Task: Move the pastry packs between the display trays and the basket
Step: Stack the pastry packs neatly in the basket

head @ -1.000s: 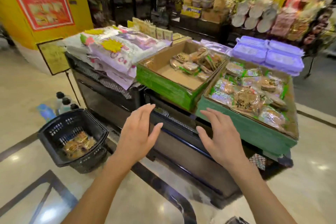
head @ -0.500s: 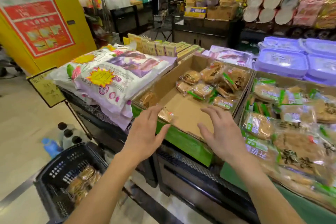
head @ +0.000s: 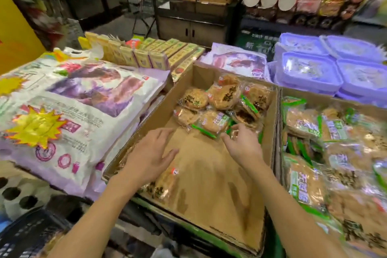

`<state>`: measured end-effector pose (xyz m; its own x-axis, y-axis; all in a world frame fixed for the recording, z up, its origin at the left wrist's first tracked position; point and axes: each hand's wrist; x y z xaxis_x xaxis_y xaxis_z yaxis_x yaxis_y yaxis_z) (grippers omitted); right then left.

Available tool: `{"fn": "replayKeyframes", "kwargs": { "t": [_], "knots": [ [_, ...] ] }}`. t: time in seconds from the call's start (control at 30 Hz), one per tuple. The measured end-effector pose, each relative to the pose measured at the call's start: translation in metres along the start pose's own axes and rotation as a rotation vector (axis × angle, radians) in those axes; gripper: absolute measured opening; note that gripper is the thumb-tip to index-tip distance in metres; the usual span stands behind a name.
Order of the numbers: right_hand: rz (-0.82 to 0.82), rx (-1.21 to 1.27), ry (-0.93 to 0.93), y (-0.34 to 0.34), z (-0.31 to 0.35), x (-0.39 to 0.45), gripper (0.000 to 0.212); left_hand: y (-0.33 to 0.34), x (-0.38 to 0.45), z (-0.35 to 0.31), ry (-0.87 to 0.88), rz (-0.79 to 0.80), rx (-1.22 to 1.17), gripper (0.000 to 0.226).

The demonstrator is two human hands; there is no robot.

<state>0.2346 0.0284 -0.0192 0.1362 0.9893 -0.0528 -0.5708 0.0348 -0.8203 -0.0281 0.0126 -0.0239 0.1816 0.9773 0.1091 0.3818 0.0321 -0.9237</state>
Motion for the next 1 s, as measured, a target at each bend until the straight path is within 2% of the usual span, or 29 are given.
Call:
{"fn": "replayKeyframes", "kwargs": {
  "t": [0.13,0.23,0.33,0.47,0.6,0.67,0.77,0.83,0.9,1.0],
  "knots": [
    [-0.048,0.174,0.228,0.029,0.005,0.039,0.058,0.001,0.033,0.012,0.051,0.046,-0.025,0.056],
    [-0.106,0.255,0.339,0.047,0.014,0.063,0.067,0.003,0.045,0.026,0.162,0.026,-0.07,0.051],
    [-0.177,0.253,0.442,0.064,0.021,0.077,0.081,0.007,0.057,0.035,0.255,0.02,-0.125,0.052],
    [-0.211,0.216,0.499,0.071,0.027,0.087,0.084,0.008,0.08,0.031,0.289,0.121,-0.26,0.062],
    [-0.191,0.287,0.54,0.071,0.011,0.089,0.079,0.012,0.11,0.019,0.301,0.229,-0.433,0.057],
    [-0.202,0.403,0.539,0.072,-0.004,0.083,0.069,0.016,0.131,0.007,0.285,0.261,-0.537,0.052],
    [-0.278,0.674,0.512,0.055,0.017,0.051,0.029,0.02,0.167,-0.024,0.119,0.322,-0.729,0.045],
    [-0.335,0.755,0.495,0.044,0.022,0.03,0.027,0.028,0.189,-0.041,-0.052,0.374,-0.842,0.047],
    [-0.416,0.836,0.491,0.034,0.023,0.011,0.03,0.041,0.21,-0.053,-0.078,0.366,-0.804,0.051],
    [-0.51,0.895,0.462,0.018,0.027,-0.011,0.03,0.06,0.247,-0.067,0.168,0.298,-0.462,0.067]
  ]
}}
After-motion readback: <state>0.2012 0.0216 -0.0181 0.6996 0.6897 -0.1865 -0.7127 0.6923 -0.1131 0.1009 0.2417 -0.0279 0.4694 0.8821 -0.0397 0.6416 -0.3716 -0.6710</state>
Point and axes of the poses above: each hand's wrist, its own x-axis towards the middle knuckle, its own y-axis out of the palm, z = x × y, and after that the axes turned 10 degrees about -y, right-handed
